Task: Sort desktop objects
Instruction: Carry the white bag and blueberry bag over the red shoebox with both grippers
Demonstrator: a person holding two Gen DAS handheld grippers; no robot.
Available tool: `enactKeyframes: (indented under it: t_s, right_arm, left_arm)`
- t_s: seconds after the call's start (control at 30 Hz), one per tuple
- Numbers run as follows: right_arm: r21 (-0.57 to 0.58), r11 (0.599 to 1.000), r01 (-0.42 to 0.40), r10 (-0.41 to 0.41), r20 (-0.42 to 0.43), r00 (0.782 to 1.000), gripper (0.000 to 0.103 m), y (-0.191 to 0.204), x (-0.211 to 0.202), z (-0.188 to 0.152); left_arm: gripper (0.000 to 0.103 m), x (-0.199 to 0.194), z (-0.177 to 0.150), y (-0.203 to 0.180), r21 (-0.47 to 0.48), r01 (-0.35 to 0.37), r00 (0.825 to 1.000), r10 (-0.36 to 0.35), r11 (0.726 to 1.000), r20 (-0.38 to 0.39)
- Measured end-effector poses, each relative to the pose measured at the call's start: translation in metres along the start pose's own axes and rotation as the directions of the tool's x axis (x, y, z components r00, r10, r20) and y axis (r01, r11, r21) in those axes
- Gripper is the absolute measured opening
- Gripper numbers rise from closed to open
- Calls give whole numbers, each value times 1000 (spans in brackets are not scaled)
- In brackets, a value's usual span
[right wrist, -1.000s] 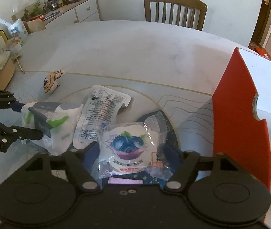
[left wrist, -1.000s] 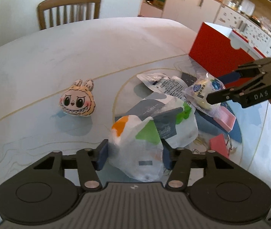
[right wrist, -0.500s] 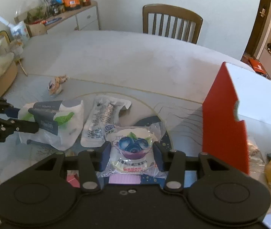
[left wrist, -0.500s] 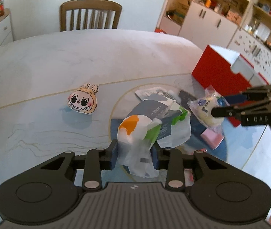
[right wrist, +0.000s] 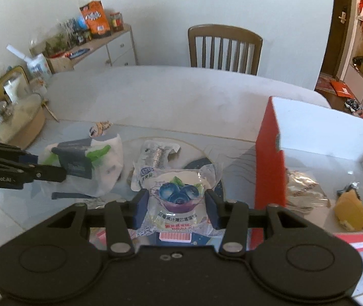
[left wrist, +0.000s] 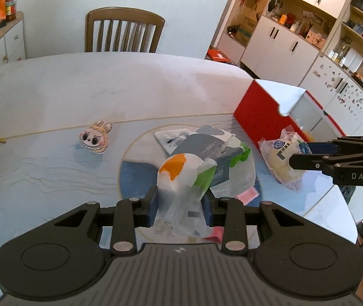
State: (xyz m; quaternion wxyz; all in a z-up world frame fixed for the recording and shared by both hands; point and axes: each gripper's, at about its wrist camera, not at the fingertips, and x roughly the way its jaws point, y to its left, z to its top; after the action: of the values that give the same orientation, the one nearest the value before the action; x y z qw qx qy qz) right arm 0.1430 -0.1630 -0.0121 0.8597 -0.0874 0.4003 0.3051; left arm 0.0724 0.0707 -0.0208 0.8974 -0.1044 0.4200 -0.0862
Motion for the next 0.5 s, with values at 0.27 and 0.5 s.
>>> enactKeyframes:
  t_s: [0.27,0.5]
  right_arm:
    - [18,1000,0,-1,45,999,47,-24,-36,0]
    - [22,1000,8,-10,78,997,47,-56,-57,2]
  left_arm:
    - [33,-10,9,-42,19,27,999,-27,999,27]
    - [33,1,25,-89,52,50,997,-53,997,48]
